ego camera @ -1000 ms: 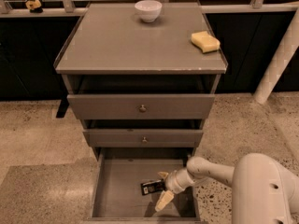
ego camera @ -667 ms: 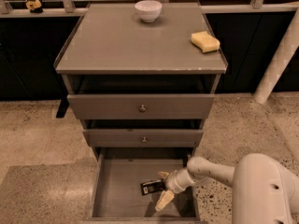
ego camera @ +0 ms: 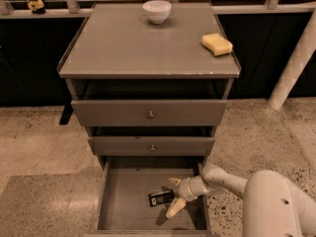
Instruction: Pick rxbar chocolate from bottom drawer and place on counter
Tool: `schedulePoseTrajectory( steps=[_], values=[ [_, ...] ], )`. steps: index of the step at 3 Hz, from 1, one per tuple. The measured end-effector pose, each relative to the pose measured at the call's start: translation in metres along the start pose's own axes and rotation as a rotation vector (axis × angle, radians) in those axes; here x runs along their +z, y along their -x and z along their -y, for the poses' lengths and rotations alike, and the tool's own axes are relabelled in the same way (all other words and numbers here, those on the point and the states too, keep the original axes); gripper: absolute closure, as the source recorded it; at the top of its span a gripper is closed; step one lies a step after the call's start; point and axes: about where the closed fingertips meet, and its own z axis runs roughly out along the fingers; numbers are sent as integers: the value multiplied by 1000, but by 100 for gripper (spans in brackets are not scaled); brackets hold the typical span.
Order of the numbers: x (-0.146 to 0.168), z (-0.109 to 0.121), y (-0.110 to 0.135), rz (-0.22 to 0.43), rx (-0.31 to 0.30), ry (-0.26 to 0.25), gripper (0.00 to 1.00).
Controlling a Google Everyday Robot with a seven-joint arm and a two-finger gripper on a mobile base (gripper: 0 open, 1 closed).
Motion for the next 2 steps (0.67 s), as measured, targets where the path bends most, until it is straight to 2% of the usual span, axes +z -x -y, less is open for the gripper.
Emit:
schedulePoseTrajectory(
  steps=[1,2],
  values=[
    [5,18,-7,101,-31,21,0],
    [-15,51,-6,116,-54,-30,0]
  ],
)
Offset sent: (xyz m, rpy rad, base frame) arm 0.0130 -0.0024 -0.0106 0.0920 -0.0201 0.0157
